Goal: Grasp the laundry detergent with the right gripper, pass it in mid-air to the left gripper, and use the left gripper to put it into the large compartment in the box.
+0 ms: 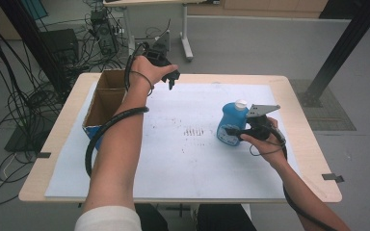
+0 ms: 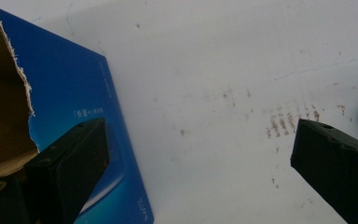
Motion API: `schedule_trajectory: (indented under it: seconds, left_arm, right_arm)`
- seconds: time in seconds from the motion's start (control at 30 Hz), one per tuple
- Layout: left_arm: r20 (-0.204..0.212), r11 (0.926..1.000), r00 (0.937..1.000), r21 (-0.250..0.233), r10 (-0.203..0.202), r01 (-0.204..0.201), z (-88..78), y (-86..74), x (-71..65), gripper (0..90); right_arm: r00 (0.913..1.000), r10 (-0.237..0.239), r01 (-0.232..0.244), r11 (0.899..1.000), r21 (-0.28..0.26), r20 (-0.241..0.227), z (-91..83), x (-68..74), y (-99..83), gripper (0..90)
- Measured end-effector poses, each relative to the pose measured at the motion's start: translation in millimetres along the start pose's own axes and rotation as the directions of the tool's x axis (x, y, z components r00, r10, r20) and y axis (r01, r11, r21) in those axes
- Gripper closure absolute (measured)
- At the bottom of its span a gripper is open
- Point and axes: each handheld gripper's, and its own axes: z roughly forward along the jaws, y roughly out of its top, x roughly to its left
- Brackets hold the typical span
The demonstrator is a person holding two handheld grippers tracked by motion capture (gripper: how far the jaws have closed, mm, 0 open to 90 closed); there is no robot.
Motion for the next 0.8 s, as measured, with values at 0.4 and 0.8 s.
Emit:
schedule_trajectory:
  seconds: [0.4,0.8]
  left_arm:
    - [0.001,0.9999,0.9999,-0.001,0.011,-0.011,-1.4,0.0,-2.3,5.0]
    - [0.005,0.9998,0.9998,-0.005,0.021,-0.021,-1.5,2.0,-4.4,5.0]
  right_arm:
    - [1.0,0.004,-0.004,1.0,0.009,0.003,0.0,0.1,0.9,42.2]
    - [1.0,0.009,-0.009,1.0,0.013,-0.002,0.1,-0.8,1.4,42.2]
